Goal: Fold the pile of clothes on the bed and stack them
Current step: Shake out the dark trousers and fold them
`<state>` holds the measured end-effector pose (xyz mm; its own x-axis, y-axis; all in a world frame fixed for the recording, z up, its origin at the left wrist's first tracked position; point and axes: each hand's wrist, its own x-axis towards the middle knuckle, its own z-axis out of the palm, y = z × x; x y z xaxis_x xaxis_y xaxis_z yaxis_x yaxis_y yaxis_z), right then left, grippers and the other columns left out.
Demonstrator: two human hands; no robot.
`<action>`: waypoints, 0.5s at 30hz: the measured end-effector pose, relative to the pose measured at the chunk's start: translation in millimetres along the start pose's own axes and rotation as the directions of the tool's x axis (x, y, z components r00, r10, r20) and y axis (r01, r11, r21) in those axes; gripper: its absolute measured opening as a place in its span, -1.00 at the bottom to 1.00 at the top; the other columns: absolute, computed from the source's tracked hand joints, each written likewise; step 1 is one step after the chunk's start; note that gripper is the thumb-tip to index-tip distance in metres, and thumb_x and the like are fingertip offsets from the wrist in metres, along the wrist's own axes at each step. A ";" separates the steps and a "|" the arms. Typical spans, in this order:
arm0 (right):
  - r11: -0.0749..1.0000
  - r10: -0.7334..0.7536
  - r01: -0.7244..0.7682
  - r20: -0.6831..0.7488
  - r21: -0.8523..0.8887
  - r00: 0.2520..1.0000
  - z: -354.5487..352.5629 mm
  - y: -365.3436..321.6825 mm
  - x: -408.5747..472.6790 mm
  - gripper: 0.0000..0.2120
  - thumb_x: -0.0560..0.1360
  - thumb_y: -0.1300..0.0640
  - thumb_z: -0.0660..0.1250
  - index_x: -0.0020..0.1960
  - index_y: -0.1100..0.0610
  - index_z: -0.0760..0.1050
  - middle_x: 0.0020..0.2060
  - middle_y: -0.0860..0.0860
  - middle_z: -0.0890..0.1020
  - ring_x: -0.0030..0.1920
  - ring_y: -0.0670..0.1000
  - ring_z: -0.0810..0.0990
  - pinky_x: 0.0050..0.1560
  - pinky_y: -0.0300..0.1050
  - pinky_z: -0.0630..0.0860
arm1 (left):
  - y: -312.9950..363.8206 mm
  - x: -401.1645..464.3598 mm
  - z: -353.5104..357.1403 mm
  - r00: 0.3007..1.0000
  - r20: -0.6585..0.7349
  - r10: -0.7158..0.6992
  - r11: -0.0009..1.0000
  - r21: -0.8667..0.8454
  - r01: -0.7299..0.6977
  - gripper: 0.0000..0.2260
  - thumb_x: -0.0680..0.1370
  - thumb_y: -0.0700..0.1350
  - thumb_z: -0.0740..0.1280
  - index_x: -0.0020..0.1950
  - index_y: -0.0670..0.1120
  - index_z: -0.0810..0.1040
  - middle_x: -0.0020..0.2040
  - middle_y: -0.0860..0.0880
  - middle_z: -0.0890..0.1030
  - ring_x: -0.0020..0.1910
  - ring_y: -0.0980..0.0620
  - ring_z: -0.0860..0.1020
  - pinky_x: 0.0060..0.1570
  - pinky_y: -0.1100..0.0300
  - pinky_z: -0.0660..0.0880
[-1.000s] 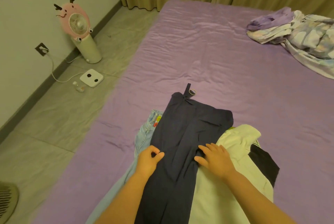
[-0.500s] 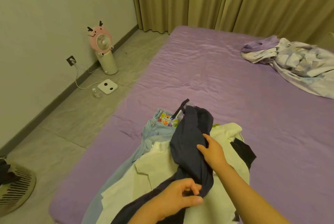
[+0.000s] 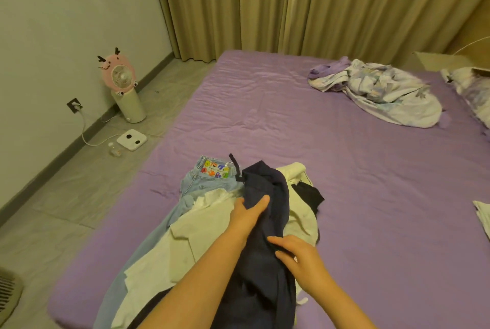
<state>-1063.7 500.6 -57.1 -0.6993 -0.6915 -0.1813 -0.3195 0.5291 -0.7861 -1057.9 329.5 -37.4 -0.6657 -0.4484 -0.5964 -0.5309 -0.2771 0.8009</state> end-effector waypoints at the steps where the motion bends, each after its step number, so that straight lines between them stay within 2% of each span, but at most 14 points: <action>1: 1.000 -0.005 0.005 0.013 0.009 1.000 0.8 2.7 -10.1 -0.66 0.57 0.22 0.27 0.28 -0.07 0.48 0.05 -0.25 0.52 0.06 -0.31 0.47 0.13 -0.49 0.34 | 2.7 3.4 10.2 0.999 -0.019 0.048 0.998 0.031 -0.047 -0.34 0.44 0.06 0.47 0.43 -0.10 0.28 0.37 -0.12 0.43 0.28 -0.14 0.46 0.26 -0.04 0.45; 3: 0.999 0.004 -0.005 0.014 0.033 1.000 3.4 9.1 -27.6 -0.66 0.57 0.21 0.27 0.21 -0.19 0.45 0.04 -0.32 0.50 0.04 -0.43 0.46 0.12 -0.51 0.34 | 4.5 12.3 24.4 0.994 -0.075 0.085 0.977 0.204 -0.068 -0.29 0.41 -0.04 0.50 0.45 -0.14 0.24 0.35 -0.15 0.44 0.29 -0.19 0.45 0.26 -0.05 0.44; 4: 0.999 0.018 -0.019 0.009 0.046 1.000 4.9 12.0 -34.5 -0.65 0.57 0.20 0.28 0.17 -0.24 0.43 0.04 -0.34 0.50 0.04 -0.46 0.44 0.11 -0.52 0.34 | 3.3 16.0 27.2 0.992 -0.097 0.086 0.949 0.313 -0.052 -0.34 0.43 -0.10 0.48 0.44 -0.18 0.28 0.31 -0.19 0.47 0.27 -0.21 0.46 0.23 -0.03 0.45; 6: 0.997 0.053 -0.052 -0.016 0.059 0.998 6.8 17.5 -45.8 -0.65 0.56 0.17 0.30 0.12 -0.30 0.42 0.04 -0.36 0.50 0.02 -0.50 0.43 0.10 -0.55 0.33 | -1.9 19.7 25.2 0.989 -0.097 0.113 0.898 0.435 -0.061 -0.66 0.47 -0.21 0.39 0.22 -0.24 0.50 0.14 -0.25 0.57 0.16 -0.24 0.53 0.10 -0.02 0.49; 7: 0.996 0.074 -0.072 -0.035 0.060 0.997 6.4 18.8 -50.4 -0.66 0.55 0.15 0.31 0.13 -0.29 0.42 0.02 -0.37 0.50 -0.02 -0.51 0.43 0.07 -0.57 0.33 | -6.8 20.3 21.1 0.986 -0.093 0.137 0.905 0.417 -0.086 -0.79 0.49 -0.26 0.36 0.11 -0.23 0.56 0.06 -0.24 0.61 0.10 -0.23 0.56 0.06 -0.02 0.51; 8: 0.994 0.094 -0.090 -0.058 0.062 0.994 4.1 19.2 -53.4 -0.67 0.55 0.14 0.31 0.15 -0.27 0.42 -0.01 -0.35 0.51 -0.06 -0.49 0.45 0.03 -0.57 0.34 | -10.3 19.1 15.3 0.984 -0.084 0.156 0.931 0.345 -0.118 -0.82 0.51 -0.28 0.35 0.10 -0.23 0.57 0.06 -0.22 0.62 0.06 -0.20 0.57 0.06 -0.01 0.53; 10: 0.991 0.121 -0.115 -0.098 0.068 0.988 -4.1 18.3 -54.1 -0.69 0.55 0.10 0.32 0.21 -0.21 0.43 -0.08 -0.28 0.54 -0.09 -0.37 0.51 -0.05 -0.54 0.38 | -4.9 8.3 -0.6 0.980 -0.005 0.197 0.971 0.137 -0.194 -0.74 0.55 -0.27 0.33 0.24 -0.22 0.52 0.15 -0.18 0.60 0.05 -0.11 0.58 0.05 0.03 0.55; 11: 0.991 0.122 -0.116 -0.115 0.065 0.986 -9.9 15.3 -52.4 -0.69 0.55 0.08 0.31 0.23 -0.20 0.42 -0.09 -0.25 0.54 -0.11 -0.31 0.52 -0.08 -0.51 0.39 | 2.4 0.5 -10.7 0.969 0.047 0.241 0.967 0.071 -0.244 -0.71 0.57 -0.25 0.31 0.29 -0.19 0.48 0.18 -0.14 0.59 0.05 -0.06 0.58 0.01 0.12 0.56; 13: 0.996 0.080 -0.073 -0.162 0.047 0.984 -23.4 4.3 -43.2 -0.69 0.55 0.08 0.31 0.27 -0.15 0.42 -0.08 -0.24 0.55 -0.12 -0.27 0.52 -0.10 -0.49 0.41 | 26.8 -16.5 -32.0 0.937 0.145 0.318 0.947 -0.007 -0.320 -0.71 0.60 -0.19 0.27 0.33 -0.09 0.44 0.19 -0.06 0.58 0.08 0.01 0.59 -0.04 0.23 0.56; 15: 1.000 0.013 -0.007 -0.207 0.031 0.978 -36.8 -13.6 -29.8 -0.67 0.55 0.10 0.30 0.31 -0.06 0.43 -0.02 -0.21 0.57 -0.06 -0.27 0.52 -0.05 -0.47 0.43 | 59.4 -36.9 -52.2 0.899 0.220 0.380 0.923 -0.024 -0.384 -0.74 0.62 -0.11 0.23 0.31 -0.03 0.45 0.19 -0.01 0.58 0.11 0.02 0.59 -0.05 0.23 0.58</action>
<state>-1062.1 532.2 -19.2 -0.8207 -0.5675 -0.0655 -0.2947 0.5187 -0.8026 -1037.5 285.2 35.0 -0.9150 -0.3215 -0.2437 -0.2216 -0.1041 0.9696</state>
